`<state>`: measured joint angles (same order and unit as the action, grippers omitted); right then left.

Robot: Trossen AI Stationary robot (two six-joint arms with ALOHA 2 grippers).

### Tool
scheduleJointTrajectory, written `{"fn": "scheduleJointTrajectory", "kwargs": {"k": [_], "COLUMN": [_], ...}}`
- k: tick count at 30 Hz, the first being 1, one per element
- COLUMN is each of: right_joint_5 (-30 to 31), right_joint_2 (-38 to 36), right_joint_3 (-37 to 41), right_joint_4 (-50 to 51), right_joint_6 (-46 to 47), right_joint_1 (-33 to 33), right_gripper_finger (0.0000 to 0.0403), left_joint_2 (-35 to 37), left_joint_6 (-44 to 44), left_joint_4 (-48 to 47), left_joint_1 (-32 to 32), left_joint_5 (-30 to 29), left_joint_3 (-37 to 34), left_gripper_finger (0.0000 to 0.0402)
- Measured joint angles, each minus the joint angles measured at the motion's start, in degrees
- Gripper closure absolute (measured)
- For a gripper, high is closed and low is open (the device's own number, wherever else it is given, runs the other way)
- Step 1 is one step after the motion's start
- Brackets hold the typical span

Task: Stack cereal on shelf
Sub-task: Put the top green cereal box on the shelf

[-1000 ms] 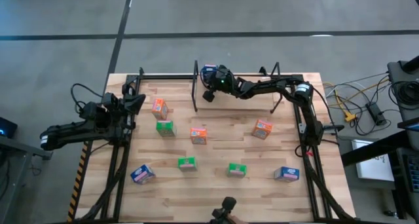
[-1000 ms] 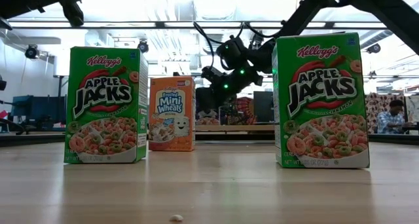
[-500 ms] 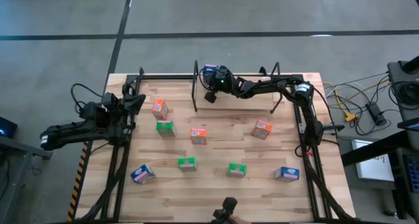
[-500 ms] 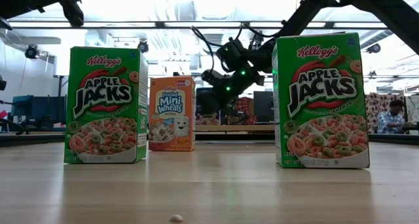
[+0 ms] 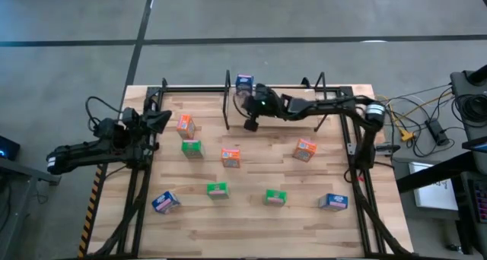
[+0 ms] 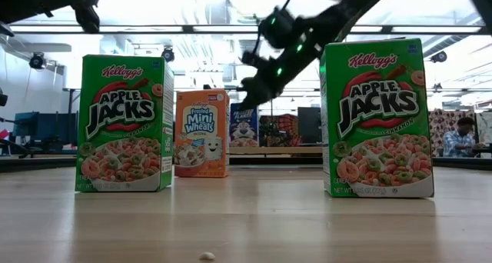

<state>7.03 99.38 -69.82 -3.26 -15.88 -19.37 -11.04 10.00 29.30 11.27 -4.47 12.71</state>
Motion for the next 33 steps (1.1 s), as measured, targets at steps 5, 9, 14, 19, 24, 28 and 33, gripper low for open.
{"fn": "scheduleJointTrajectory", "kwargs": {"k": [5, 9, 14, 19, 24, 28, 33], "right_joint_5": [-1.1, -5.5, -10.8, -12.0, -12.1, -12.2, -14.9], "right_joint_2": [-9.4, -17.1, -26.4, -35.1, -41.9, -46.5, -49.9], "right_joint_3": [7.6, 16.3, 28.3, 37.7, 43.2, 45.0, 46.9], "right_joint_4": [-1.0, -6.5, -16.0, -23.2, -29.1, -29.2, -29.1], "right_joint_6": [1.5, 1.8, 1.8, 2.4, 2.2, 1.7, 0.4], "right_joint_1": [4.0, 6.4, 7.6, 7.6, 7.6, 7.6, 7.6], "right_gripper_finger": [0.0394, 0.0394, 0.0394, 0.0394, 0.0394, 0.0394, 0.0394], "left_joint_2": [-1.3, -3.0, -6.5, -12.6, -19.7, -23.8, -27.2], "left_joint_6": [0.2, 0.6, 2.4, 4.8, 8.1, 11.0, 14.7], "left_joint_4": [0.2, 2.7, 6.1, 9.7, 16.0, 18.4, 18.9], "left_joint_1": [0.0, 0.0, 0.0, 0.0, 0.0, -0.1, -0.8], "left_joint_5": [-0.1, -0.8, -0.8, -0.8, -0.3, 1.8, 2.5], "left_joint_3": [0.0, 0.0, 0.0, 0.0, 0.0, 0.0, 1.6], "left_gripper_finger": [0.0401, 0.0401, 0.0401, 0.0401, 0.0401, 0.0401, 0.0401]}}
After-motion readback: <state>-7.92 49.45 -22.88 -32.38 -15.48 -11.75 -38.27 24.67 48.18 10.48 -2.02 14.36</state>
